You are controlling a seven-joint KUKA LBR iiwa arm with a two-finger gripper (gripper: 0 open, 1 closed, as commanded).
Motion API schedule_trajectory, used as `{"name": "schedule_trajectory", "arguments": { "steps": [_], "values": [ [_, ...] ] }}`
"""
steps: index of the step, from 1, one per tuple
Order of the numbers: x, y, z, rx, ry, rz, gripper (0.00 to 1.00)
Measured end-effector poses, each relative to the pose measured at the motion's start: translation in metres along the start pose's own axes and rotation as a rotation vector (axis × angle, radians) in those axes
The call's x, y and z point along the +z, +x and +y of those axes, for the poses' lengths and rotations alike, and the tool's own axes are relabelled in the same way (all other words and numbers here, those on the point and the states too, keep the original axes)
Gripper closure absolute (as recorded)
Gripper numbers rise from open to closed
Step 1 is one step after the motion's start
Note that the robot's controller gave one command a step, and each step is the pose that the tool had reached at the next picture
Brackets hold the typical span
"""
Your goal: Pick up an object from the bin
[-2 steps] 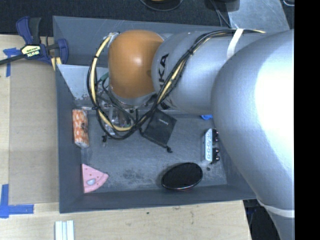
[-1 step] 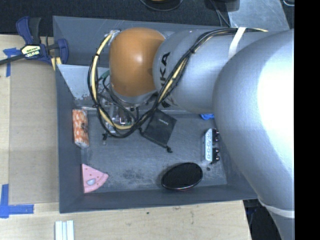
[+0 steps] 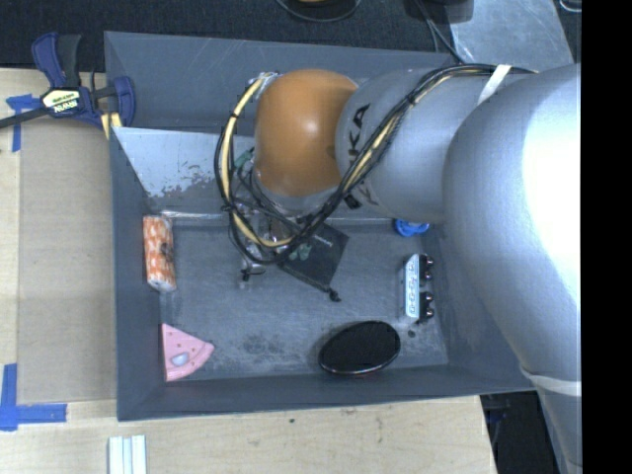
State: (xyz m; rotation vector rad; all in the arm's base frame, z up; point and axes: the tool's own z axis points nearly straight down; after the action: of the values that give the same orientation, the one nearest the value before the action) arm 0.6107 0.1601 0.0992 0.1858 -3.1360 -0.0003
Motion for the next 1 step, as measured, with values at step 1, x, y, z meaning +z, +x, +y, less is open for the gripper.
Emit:
{"name": "schedule_trajectory", "arguments": {
  "steps": [1],
  "values": [
    [0.0116,-0.0059,-0.0162,-0.017,0.000,-0.004,0.00]
  ]
}}
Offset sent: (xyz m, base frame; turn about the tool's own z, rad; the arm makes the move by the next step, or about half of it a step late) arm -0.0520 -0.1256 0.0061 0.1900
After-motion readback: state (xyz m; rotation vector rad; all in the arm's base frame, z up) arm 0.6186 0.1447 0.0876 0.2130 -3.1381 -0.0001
